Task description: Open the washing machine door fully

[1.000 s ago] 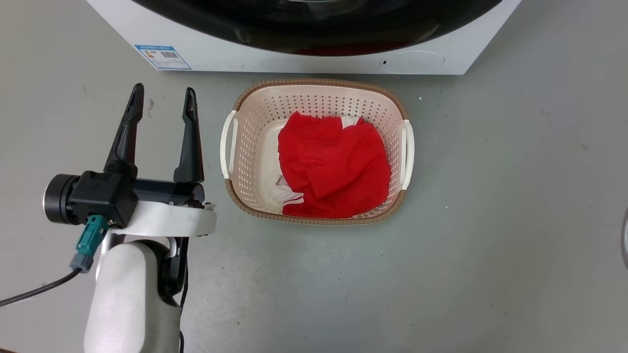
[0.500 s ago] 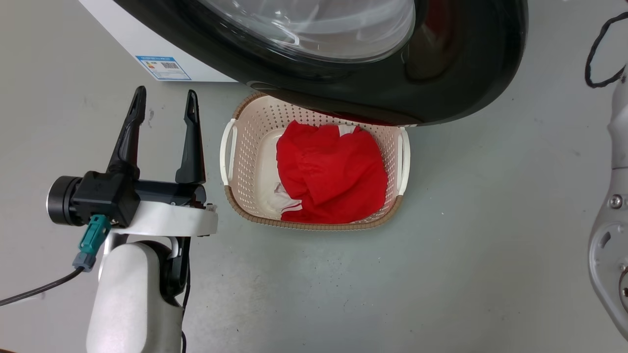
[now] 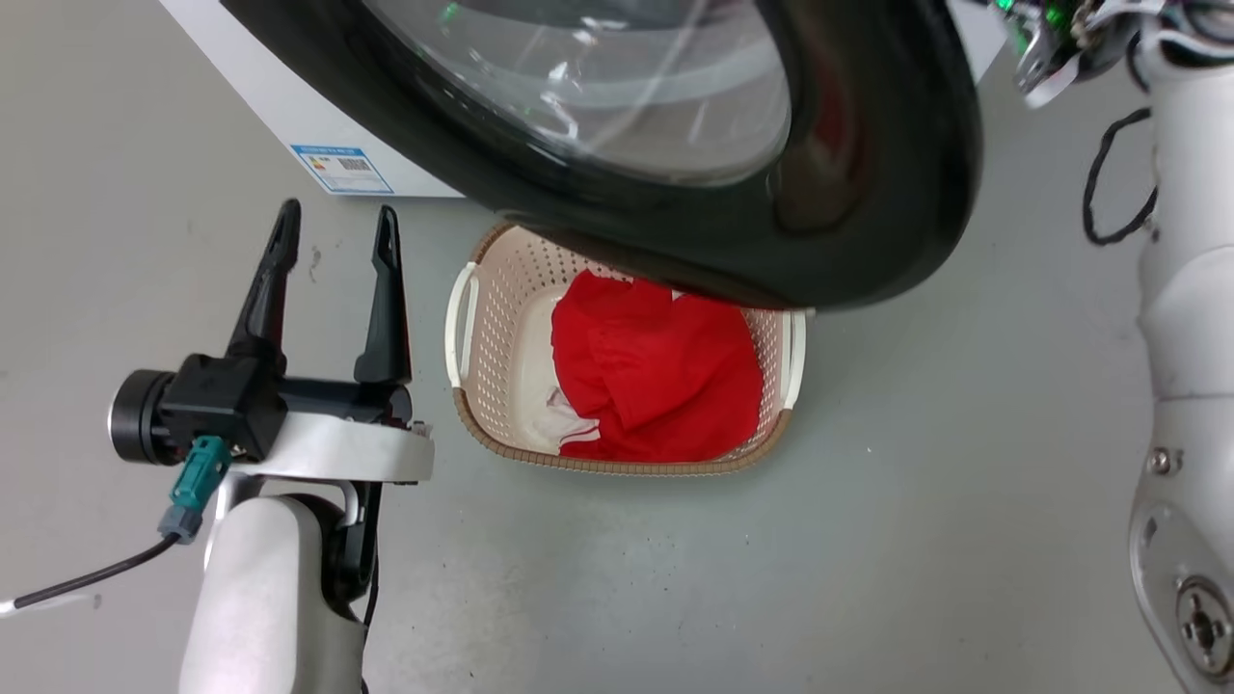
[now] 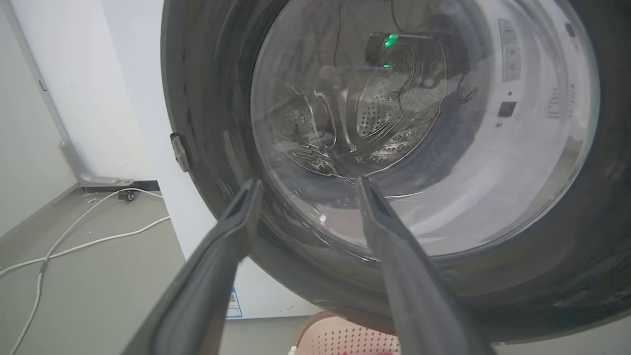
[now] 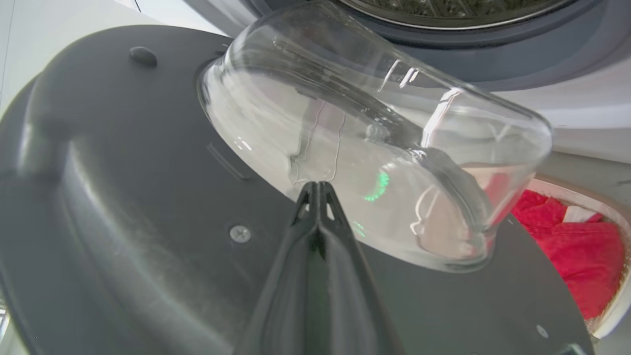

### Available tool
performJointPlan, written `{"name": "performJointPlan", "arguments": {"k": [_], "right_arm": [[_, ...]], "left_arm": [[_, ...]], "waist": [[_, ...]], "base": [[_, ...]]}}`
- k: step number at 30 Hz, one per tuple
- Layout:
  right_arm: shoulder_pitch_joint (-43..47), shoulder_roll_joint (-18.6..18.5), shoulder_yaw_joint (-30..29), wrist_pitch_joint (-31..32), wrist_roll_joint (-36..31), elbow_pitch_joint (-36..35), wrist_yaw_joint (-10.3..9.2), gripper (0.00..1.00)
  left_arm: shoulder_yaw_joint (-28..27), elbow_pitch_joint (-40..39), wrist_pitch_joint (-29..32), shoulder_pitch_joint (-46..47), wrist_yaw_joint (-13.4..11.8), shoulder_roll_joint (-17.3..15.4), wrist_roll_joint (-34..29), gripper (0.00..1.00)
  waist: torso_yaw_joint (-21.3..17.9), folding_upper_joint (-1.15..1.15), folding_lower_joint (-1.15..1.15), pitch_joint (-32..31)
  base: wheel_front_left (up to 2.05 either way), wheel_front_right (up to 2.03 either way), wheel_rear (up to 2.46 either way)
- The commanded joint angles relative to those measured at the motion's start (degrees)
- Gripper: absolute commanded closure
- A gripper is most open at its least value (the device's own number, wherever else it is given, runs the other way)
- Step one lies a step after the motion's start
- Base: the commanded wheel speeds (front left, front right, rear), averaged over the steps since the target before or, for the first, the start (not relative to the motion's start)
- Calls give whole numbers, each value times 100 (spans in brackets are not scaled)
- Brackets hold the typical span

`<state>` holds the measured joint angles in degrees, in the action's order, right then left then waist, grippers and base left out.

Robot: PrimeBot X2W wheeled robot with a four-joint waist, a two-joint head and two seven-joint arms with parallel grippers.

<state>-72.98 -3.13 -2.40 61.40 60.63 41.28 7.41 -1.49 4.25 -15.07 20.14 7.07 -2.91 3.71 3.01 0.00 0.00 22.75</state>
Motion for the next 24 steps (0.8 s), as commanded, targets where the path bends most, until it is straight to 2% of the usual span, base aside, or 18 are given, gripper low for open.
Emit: {"name": "performJointPlan", "arguments": {"k": [1,12,18,24], "right_arm": [[173,46,120,38,147,-52,14,100],[1064,54,1229,15,1423,-588,14,100],[1538,49,2079,-325,2197,-1041,14,100],[1831,48,2949,-763,2623,-1360,14,100]], "left_arm": [[19,31,-13,-84,4,3,14,0],[185,179,-13,-336,-52,3,127,0],[253,208,-13,-441,-86,4,185,0],[293,233,-13,-523,-80,3,182,0]], "waist": [[32,0,0,-99],[189,0,0,-546],[280,0,0,-738],[343,0,0,-898]], "base": [[0,0,0],[0,0,0],[0,0,0],[0,0,0]]}}
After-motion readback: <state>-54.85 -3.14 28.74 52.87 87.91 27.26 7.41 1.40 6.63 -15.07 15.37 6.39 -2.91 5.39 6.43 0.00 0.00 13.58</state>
